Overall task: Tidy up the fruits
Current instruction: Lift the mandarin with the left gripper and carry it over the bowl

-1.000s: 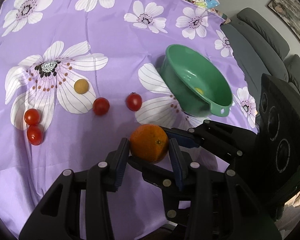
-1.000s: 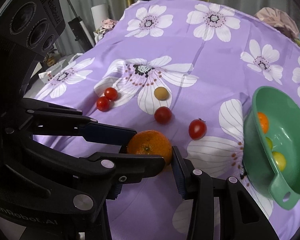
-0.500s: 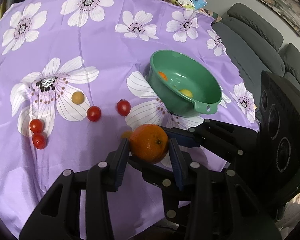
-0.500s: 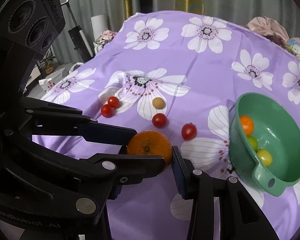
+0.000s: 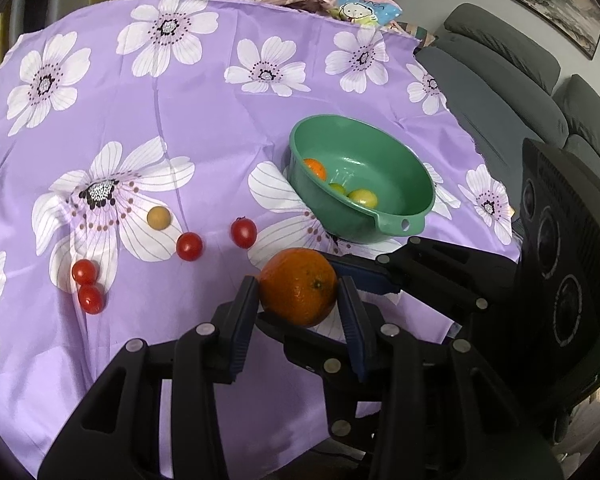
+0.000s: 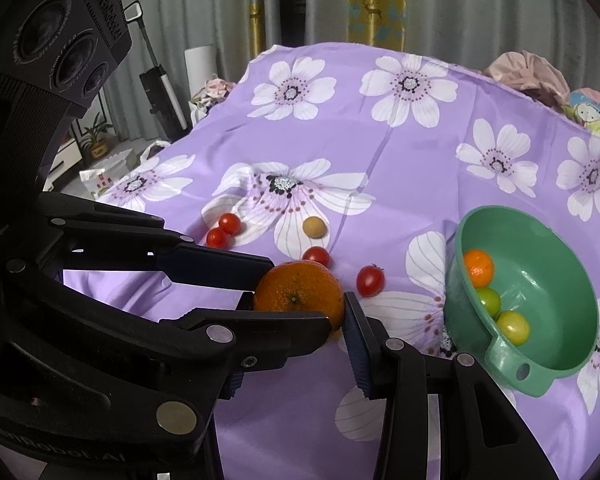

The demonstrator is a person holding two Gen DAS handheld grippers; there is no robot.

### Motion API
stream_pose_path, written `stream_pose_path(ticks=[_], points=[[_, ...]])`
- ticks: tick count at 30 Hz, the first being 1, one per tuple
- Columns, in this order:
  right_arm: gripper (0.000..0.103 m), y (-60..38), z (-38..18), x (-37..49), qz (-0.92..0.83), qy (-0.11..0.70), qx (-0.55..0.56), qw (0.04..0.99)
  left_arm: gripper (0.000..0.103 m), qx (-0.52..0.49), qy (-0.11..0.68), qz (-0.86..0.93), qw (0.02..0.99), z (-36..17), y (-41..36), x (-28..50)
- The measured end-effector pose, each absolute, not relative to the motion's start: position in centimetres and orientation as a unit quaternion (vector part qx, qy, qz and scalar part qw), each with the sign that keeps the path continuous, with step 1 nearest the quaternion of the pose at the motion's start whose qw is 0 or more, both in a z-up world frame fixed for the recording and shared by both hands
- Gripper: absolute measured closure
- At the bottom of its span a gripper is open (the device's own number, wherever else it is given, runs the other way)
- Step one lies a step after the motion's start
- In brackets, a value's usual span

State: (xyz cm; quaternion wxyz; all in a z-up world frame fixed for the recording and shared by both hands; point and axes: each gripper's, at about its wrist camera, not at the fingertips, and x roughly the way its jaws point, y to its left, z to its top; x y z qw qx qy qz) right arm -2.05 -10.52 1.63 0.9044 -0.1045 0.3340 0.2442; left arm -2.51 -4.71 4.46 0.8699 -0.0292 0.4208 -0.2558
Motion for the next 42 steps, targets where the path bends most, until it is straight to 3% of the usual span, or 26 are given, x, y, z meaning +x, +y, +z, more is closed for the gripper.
stream_pose_path(ticks=[42], points=[[0.058,-13.6,3.0,0.1,0.222,0.299,-0.076,0.925,0.063,0.025,0.402,-0.266,0.876,6.3,-8.5,0.4]])
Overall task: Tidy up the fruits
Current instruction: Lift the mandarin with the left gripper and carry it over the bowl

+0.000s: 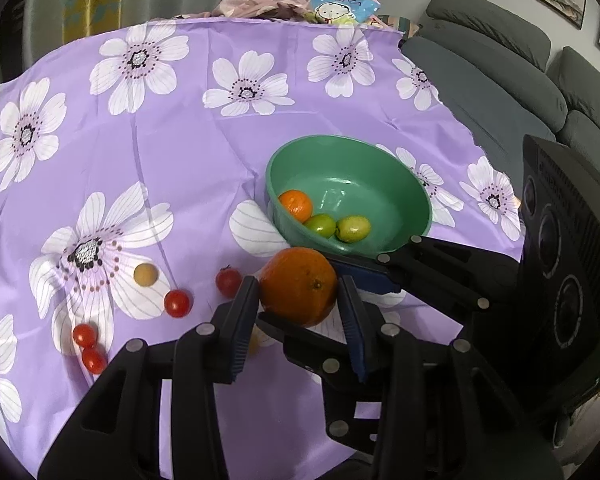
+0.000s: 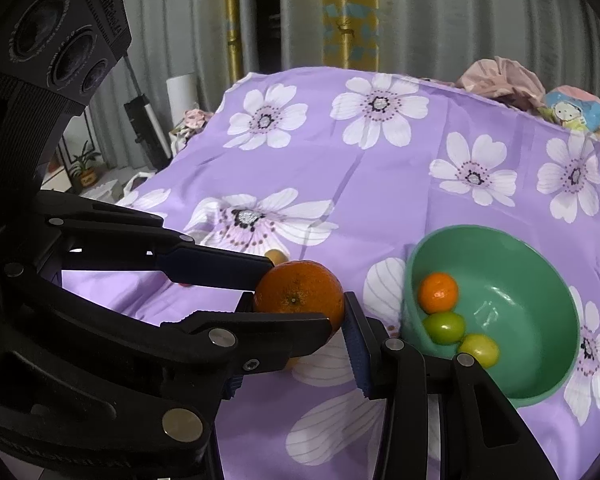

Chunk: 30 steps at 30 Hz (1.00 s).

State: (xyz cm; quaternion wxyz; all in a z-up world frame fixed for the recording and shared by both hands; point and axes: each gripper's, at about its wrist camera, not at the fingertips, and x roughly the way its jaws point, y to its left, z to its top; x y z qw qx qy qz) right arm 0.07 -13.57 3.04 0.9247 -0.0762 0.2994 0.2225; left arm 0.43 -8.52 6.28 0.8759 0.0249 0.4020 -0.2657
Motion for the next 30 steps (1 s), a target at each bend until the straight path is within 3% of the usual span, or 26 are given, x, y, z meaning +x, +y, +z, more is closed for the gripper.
stream_pose_path(ticks=[30], points=[[0.059,-19.1,3.2,2.8,0.167,0.289,-0.034,0.942,0.063,0.073,0.400,-0.313,0.858,6.8,-14.3,4.6]])
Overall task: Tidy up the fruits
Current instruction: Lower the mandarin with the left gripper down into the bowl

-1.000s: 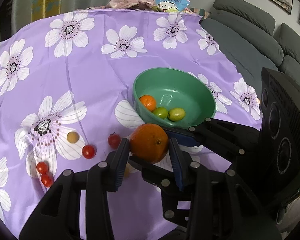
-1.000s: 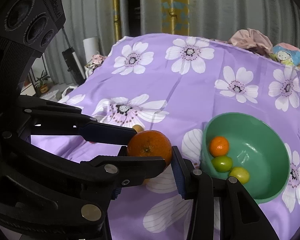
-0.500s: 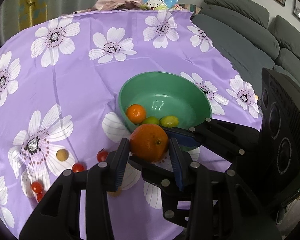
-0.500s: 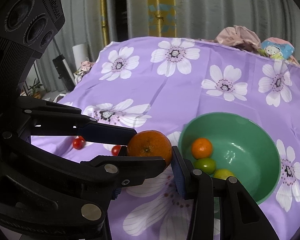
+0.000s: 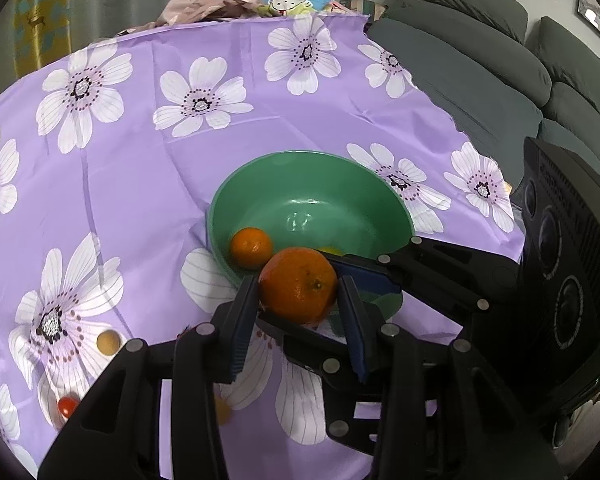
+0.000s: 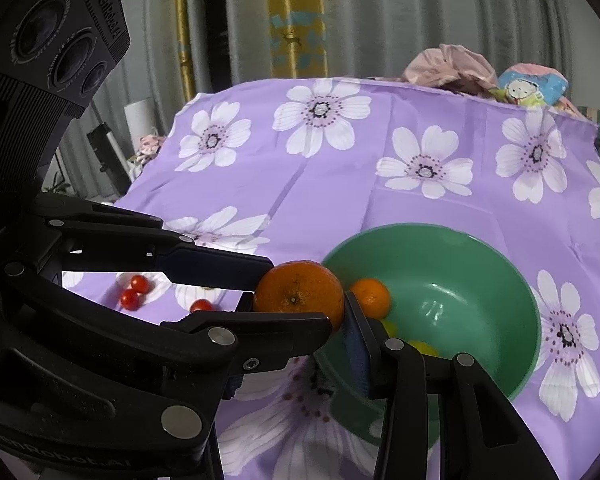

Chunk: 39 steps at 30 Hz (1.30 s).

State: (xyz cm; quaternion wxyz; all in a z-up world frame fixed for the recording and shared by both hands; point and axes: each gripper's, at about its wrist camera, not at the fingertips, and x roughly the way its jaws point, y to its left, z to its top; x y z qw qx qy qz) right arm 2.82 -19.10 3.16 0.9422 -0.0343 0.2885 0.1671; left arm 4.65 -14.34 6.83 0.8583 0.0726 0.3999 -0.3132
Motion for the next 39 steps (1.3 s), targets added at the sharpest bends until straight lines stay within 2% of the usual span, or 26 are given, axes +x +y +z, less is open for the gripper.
stream_pose_path(ticks=[39], points=[[0.059,-23.4,1.1,6.6,0.124,0.330,-0.008,0.936,0.063,0.066,0.432,-0.347,0.830,4.1,-18.2,9.7]])
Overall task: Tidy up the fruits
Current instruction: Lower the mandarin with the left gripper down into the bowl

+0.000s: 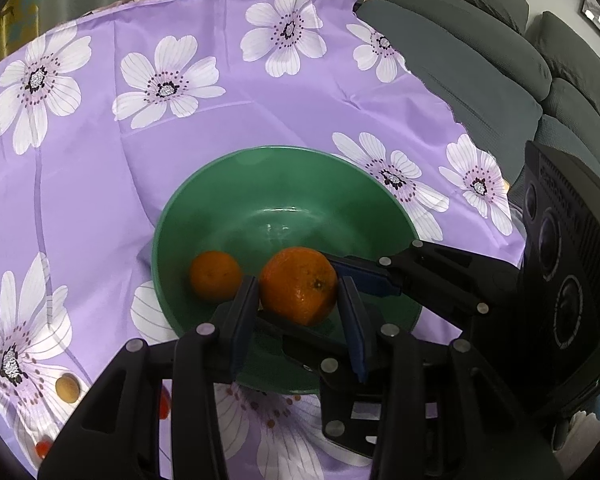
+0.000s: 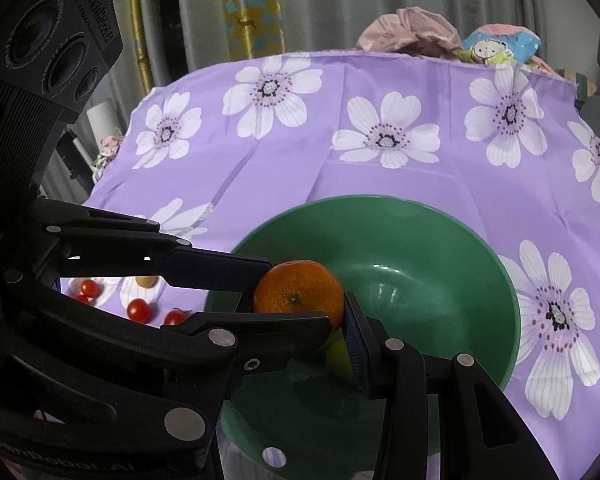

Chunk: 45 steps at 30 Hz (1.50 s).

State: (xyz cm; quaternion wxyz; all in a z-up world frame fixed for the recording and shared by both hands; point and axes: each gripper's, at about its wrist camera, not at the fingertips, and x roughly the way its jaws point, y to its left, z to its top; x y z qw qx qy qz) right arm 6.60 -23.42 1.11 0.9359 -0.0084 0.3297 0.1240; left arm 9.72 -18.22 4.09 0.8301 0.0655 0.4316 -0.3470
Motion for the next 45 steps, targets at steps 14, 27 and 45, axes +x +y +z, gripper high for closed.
stream_pose_path(ticks=[14,27,45], points=[[0.059,-23.6,0.5,7.5,0.115,0.353,-0.013,0.928,0.063,0.061,0.442,-0.350,0.824,3.2,-18.5,10.6],[0.059,-23.4,0.3,7.7,0.111,0.360,-0.018,0.926,0.063,0.057,0.446,-0.350,0.822,2.9,-18.4,10.9],[0.058,-23.3,-0.4,8.1,0.109,0.375,-0.026,0.920,0.063,0.053,0.456,-0.350,0.816,2.3,-18.3,11.3]])
